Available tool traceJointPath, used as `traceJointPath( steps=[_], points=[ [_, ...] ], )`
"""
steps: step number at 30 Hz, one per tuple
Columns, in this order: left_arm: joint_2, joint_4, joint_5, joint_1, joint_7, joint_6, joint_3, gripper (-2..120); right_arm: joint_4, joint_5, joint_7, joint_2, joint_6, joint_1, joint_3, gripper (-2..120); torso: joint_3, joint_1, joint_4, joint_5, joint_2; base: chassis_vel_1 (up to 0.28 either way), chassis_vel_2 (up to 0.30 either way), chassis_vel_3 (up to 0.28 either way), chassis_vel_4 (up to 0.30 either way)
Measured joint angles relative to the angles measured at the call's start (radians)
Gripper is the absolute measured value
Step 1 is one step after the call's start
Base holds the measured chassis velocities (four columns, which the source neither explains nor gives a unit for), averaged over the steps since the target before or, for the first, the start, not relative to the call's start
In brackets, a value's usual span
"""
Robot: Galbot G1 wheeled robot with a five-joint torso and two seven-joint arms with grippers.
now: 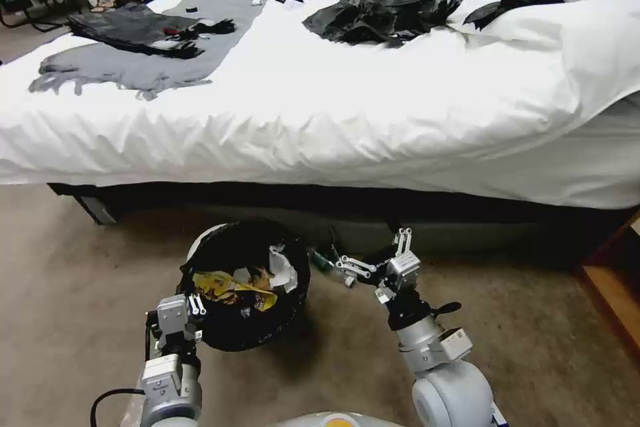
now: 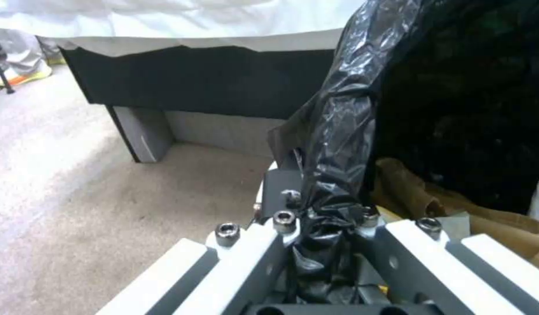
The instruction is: Pick up the trash bin, then pick up the garbage from the floor and place it into the trash bin.
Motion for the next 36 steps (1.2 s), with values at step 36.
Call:
traceJointPath(
  steps=[36],
  points=[
    [0.003, -0.019, -0.01, 0.012, 0.0, 0.002, -0.019, 0, -0.23, 0.069, 0.026, -0.11, -0.22, 0.083, -0.06, 100, 0.0, 0.0, 0.0, -0.0002, 0.0, 0.0, 0.0, 0.0, 0.0]
  ],
)
